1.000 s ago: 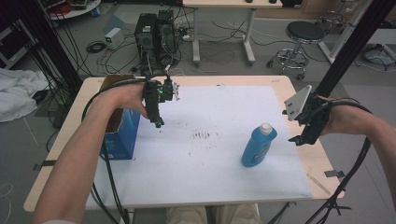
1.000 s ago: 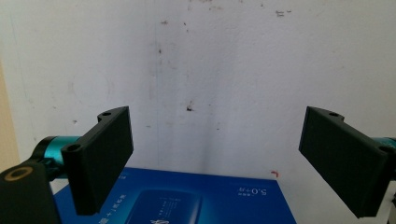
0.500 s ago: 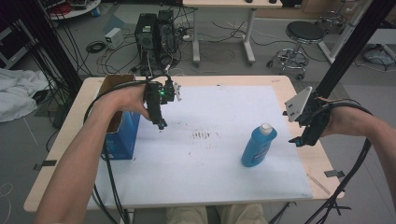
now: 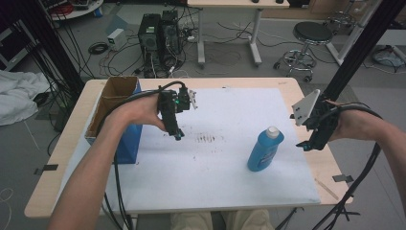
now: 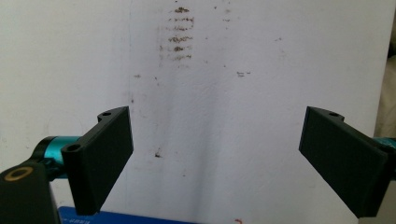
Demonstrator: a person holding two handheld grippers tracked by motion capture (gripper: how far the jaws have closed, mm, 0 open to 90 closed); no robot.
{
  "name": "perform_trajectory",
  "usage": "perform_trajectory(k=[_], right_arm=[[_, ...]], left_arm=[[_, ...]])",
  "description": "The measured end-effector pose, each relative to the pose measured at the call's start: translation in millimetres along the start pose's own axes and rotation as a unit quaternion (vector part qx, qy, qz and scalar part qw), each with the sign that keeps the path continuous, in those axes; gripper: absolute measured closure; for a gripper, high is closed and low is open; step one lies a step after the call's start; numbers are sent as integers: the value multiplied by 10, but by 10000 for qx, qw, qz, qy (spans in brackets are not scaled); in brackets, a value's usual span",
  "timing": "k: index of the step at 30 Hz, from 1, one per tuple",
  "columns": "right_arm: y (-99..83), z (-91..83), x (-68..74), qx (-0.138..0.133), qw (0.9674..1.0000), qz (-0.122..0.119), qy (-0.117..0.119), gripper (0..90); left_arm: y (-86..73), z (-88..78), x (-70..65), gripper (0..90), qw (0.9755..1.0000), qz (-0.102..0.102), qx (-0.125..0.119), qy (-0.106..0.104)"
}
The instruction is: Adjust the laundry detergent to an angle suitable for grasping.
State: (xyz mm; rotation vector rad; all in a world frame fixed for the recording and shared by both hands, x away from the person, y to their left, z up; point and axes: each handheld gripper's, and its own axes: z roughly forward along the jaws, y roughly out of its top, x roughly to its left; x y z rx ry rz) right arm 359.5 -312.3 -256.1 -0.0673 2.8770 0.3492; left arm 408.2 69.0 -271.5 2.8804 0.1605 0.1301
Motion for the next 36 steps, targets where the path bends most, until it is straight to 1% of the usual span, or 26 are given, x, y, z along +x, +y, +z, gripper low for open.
perform_trajectory(k=[2, 3, 4, 5, 7, 10, 11, 12, 13, 14, 15, 16, 17, 18, 19, 20, 21, 23, 24, 27, 28, 29, 30, 31, 32, 36], right_arm=[[5, 2, -1, -5, 10000, -3, -4, 119], [16, 5, -2, 2, 10000, -13, -4, 119], [21, 8, -6, 3, 10000, -21, 1, 119], [27, 11, -7, 10, 10000, -29, 1, 119], [35, 15, -12, 20, 10000, -37, 12, 119], [45, 13, -13, 31, 10000, -28, 22, 119], [45, 13, -13, 31, 10000, -28, 22, 119], [48, 13, -15, 27, 10000, -23, 21, 119], [48, 13, -15, 27, 10000, -23, 21, 119], [46, 12, -16, 34, 10000, -12, 20, 119], [46, 12, -16, 34, 10000, -12, 20, 119], [44, 14, -17, 48, 10000, -10, 27, 119], [41, 16, -16, 60, 10000, 3, 27, 119], [31, 18, -18, 47, 10000, 0, 24, 119], [31, 18, -18, 47, 10000, 0, 24, 119], [26, 16, -15, 53, 10000, 14, 18, 119], [17, 17, -17, 60, 10000, 15, 30, 119], [12, 21, -17, 58, 10000, 20, 28, 119], [12, 21, -17, 58, 10000, 20, 28, 119], [4, 25, -30, 74, 10000, 28, 34, 119], [5, 25, -32, 77, 10000, 34, 38, 119], [5, 25, -32, 77, 10000, 34, 38, 119], [8, 24, -35, 70, 10000, 34, 34, 119], [9, 21, -37, 75, 10000, 31, 36, 119], [8, 22, -38, 59, 10000, 28, 27, 119], [-1, 19, -41, 74, 10000, 38, 33, 119]], left_arm=[[42, 46, -53, 99, 10000, -51, -5, 35], [90, 99, -112, 99, 10000, -70, -17, -4], [90, 99, -112, 99, 10000, -70, -17, -4], [146, 154, -171, 99, 9999, -98, -39, -24], [208, 209, -226, 99, 9999, -144, -56, -4], [313, 281, -307, 99, 9997, -178, -134, -81], [313, 281, -307, 99, 9997, -178, -134, -81], [386, 319, -359, 99, 9994, -231, -221, -132], [386, 319, -359, 99, 9994, -231, -221, -132], [458, 351, -404, 99, 9989, -292, -331, -185], [458, 351, -404, 99, 9989, -292, -331, -185], [493, 365, -426, 99, 9987, -314, -360, -192], [528, 377, -449, 99, 9985, -356, -389, -176], [592, 395, -494, 99, 9977, -450, -465, -184], [592, 395, -494, 99, 9977, -450, -465, -184], [623, 406, -519, 99, 9970, -529, -525, -185], [687, 431, -565, 99, 9962, -637, -574, -163], [687, 431, -565, 99, 9962, -637, -574, -163], [747, 460, -608, 99, 9948, -810, -609, -109], [835, 502, -655, 99, 9921, -1027, -711, -70], [897, 521, -677, 99, 9902, -1144, -798, -60], [897, 521, -677, 100, 9902, -1144, -798, -60], [961, 537, -701, 99, 9885, -1235, -872, -61], [992, 542, -712, 99, 9879, -1261, -904, -65], [992, 542, -712, 99, 9879, -1261, -904, -65], [1106, 576, -761, 99, 9862, -1323, -990, -108]])
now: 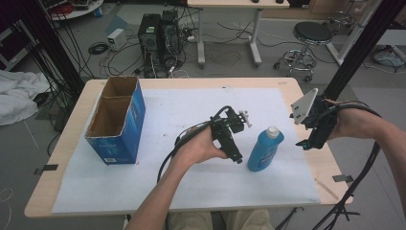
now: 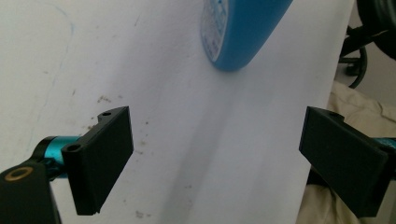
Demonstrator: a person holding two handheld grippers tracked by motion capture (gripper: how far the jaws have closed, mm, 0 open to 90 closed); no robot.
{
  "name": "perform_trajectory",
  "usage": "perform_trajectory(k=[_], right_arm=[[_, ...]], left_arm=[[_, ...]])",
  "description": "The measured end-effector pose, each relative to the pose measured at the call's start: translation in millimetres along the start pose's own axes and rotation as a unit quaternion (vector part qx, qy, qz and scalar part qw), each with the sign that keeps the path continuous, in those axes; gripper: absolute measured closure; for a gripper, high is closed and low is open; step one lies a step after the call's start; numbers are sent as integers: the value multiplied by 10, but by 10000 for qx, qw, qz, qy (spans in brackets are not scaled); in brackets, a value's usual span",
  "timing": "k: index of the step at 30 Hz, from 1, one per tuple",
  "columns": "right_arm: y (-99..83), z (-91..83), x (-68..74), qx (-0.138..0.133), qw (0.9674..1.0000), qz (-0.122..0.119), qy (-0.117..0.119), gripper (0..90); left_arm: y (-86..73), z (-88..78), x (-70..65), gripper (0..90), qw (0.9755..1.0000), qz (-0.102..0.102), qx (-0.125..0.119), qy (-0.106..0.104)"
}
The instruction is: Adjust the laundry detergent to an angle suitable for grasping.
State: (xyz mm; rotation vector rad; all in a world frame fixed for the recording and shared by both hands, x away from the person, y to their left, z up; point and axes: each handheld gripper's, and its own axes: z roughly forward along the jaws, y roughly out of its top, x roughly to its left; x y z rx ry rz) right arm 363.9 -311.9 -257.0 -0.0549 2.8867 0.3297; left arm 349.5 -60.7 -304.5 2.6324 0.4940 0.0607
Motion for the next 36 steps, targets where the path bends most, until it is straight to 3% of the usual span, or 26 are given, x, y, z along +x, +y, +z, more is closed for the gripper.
perform_trajectory(k=[9, 14, 23, 28, 36], right_arm=[[-15, -5, 0, 13, 10000, 24, -20, 119], [-5, 2, -2, 14, 10000, 33, -6, 119], [0, -6, -12, 25, 10000, 19, 5, 119], [-2, -9, -11, 25, 10000, 4, -4, 119], [-18, -18, -6, 44, 10000, 40, -16, 119]], left_arm=[[130, 162, -141, 99, 9998, -168, -82, 95], [207, 236, -207, 99, 9992, -280, -262, 134], [344, 344, -324, 99, 9959, -479, -688, 345], [375, 395, -348, 99, 9952, -493, -731, 421], [410, 504, -374, 102, 9922, -620, -949, 519]])
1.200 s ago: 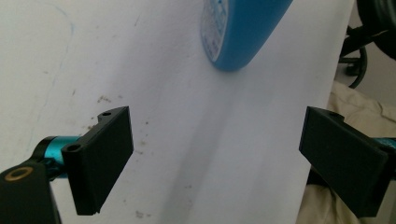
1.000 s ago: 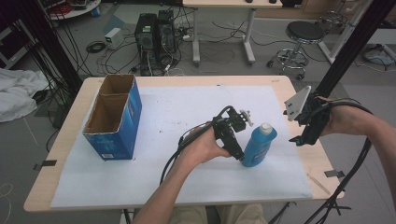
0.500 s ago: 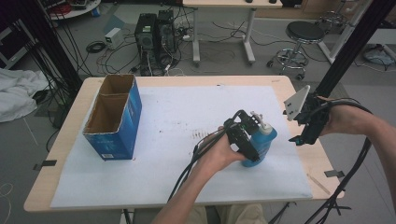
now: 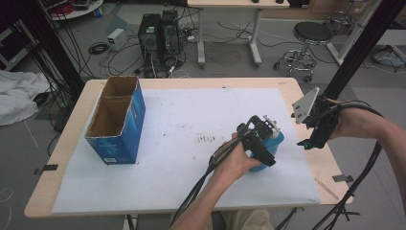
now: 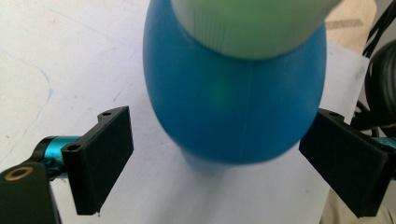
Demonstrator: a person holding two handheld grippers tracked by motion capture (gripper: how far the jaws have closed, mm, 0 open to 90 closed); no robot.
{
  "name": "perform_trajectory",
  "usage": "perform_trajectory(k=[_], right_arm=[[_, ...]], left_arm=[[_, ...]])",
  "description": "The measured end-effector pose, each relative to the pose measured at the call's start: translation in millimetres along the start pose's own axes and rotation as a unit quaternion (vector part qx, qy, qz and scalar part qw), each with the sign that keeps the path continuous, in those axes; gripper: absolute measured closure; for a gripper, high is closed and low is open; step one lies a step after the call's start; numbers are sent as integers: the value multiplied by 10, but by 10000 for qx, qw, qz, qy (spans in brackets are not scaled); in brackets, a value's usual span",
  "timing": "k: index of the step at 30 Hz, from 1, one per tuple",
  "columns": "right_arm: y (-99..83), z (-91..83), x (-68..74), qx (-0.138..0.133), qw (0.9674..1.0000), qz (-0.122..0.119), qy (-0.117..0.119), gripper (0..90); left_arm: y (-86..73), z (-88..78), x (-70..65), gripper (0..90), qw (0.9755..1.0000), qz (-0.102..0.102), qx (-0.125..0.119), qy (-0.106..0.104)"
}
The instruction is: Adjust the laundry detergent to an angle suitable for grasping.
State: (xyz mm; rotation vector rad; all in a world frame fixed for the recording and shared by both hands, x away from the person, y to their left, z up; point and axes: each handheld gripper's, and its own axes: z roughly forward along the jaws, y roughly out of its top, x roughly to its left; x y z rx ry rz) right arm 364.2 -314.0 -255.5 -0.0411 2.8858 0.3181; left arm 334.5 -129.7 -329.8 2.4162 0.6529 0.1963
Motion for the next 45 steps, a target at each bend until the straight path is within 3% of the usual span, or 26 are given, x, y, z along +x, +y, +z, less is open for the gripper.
perform_trajectory(k=[11, 45], right_arm=[[5, -7, 4, 0, 10000, -13, -8, 119], [2, 17, 5, 83, 10000, 0, -6, 120]], left_arm=[[-24, 89, -30, 153, 9996, -58, -239, 99], [-51, 170, -49, 356, 9984, -12, -503, 243]])
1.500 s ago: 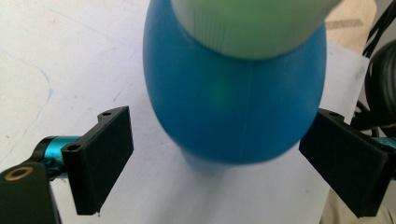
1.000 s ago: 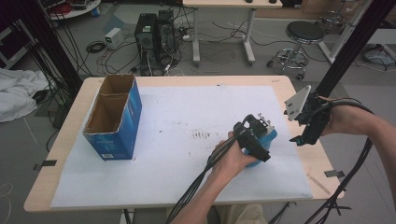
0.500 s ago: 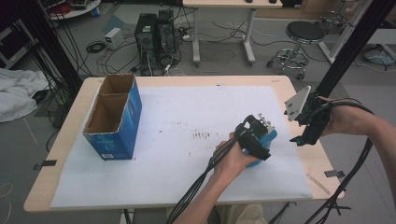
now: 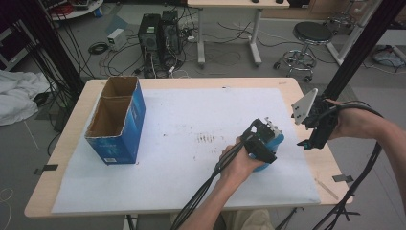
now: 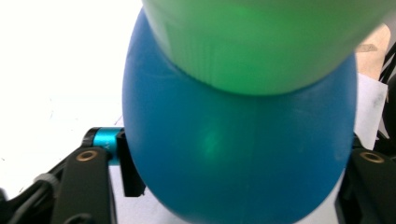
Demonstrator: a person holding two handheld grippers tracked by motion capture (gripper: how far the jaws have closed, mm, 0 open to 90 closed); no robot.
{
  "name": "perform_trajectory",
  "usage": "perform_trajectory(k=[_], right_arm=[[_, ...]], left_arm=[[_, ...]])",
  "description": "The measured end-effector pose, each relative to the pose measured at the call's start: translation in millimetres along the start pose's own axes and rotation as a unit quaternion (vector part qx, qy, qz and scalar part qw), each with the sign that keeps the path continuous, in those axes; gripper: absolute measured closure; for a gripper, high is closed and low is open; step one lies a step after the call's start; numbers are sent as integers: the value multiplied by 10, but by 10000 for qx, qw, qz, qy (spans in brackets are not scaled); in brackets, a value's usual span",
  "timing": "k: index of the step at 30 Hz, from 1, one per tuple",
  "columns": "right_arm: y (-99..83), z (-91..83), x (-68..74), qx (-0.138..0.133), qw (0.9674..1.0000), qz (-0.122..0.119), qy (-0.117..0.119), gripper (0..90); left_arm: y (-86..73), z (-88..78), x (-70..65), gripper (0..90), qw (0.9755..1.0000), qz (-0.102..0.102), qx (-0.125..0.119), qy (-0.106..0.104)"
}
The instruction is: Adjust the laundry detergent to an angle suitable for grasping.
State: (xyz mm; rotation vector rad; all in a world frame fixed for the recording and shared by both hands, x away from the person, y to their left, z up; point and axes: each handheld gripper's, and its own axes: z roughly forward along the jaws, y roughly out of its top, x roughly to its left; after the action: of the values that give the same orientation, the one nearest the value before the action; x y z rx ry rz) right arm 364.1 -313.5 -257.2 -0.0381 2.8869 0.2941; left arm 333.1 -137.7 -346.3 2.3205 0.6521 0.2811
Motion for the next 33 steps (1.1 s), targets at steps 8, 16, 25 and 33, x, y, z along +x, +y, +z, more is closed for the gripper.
perform_trajectory(k=[8, 16, 25, 33], right_arm=[[-1, 1, -4, 4, 10000, -9, -16, 119], [-2, 3, -3, 13, 10000, -6, -16, 119], [-3, -5, 3, 5, 10000, 8, -31, 119], [-17, -2, 11, 13, 10000, 29, -34, 119]], left_arm=[[-12, 18, -9, 418, 10000, 5, -47, 1], [-19, 17, -9, 430, 10000, -15, -66, -4], [-19, 9, 8, 453, 9999, 4, -83, -82], [-36, -51, 88, 458, 9998, 150, -99, -76]])
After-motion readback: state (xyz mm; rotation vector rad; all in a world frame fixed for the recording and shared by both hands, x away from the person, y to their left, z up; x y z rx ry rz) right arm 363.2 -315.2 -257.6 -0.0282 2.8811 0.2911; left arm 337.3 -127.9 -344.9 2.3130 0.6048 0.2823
